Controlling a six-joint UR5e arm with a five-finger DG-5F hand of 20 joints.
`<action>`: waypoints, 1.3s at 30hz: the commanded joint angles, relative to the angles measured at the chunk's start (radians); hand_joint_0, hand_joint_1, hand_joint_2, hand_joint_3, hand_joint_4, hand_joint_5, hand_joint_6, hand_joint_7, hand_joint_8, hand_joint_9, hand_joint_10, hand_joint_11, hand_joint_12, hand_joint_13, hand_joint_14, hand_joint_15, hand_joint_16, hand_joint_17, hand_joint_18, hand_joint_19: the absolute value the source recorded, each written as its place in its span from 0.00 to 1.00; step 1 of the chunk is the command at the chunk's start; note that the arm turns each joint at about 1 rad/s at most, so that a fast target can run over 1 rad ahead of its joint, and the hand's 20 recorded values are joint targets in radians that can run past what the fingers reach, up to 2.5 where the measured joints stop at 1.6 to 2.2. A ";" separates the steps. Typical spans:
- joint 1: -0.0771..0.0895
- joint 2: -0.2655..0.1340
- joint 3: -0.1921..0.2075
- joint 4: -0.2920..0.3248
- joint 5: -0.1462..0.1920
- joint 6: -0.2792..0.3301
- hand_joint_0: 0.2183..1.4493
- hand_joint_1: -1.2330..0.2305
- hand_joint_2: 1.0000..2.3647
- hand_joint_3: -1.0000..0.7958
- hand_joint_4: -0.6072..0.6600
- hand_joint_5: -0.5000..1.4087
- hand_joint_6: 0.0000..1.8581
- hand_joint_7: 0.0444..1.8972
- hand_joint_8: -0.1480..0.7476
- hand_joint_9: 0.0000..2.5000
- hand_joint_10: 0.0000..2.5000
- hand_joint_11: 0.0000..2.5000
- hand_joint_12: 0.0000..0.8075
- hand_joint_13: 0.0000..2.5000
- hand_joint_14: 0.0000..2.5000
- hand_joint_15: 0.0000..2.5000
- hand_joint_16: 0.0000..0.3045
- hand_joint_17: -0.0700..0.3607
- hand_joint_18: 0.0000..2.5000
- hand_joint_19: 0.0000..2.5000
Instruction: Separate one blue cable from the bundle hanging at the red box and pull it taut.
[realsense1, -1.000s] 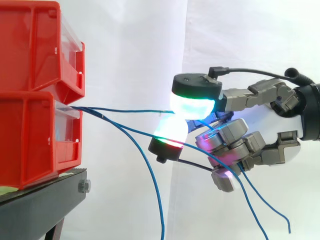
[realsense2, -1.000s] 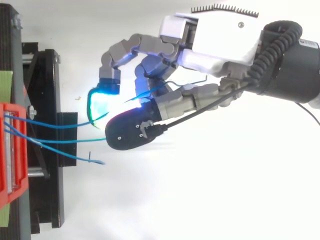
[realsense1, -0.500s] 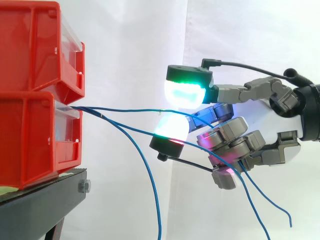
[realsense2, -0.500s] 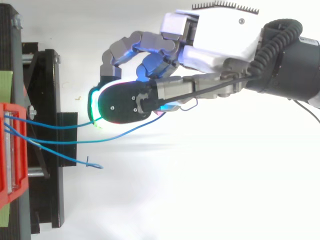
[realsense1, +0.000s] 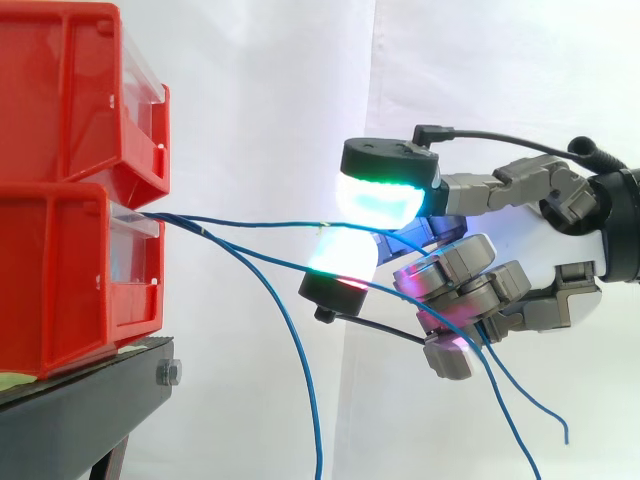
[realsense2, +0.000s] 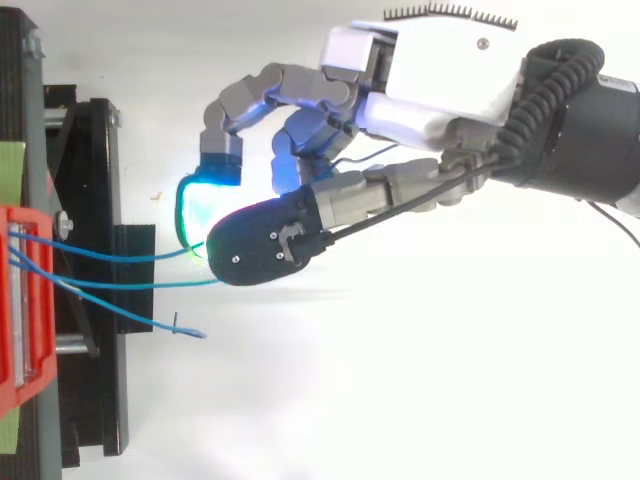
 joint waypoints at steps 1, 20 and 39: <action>0.002 0.000 0.000 -0.002 0.000 0.001 0.30 0.46 0.00 0.28 0.62 0.16 0.45 0.50 0.52 0.32 0.45 0.57 0.45 0.41 0.59 0.58 0.16 0.42 0.41 0.40; 0.003 0.000 0.000 -0.007 0.000 0.001 0.32 0.38 0.02 0.50 0.56 0.17 0.48 0.57 0.51 0.33 0.44 0.58 0.45 0.41 0.56 0.59 0.16 0.42 0.41 0.40; 0.005 0.000 0.000 -0.005 0.000 0.001 0.32 0.36 0.02 0.55 0.50 0.17 0.48 0.58 0.53 0.33 0.46 0.56 0.47 0.40 0.58 0.58 0.17 0.43 0.42 0.39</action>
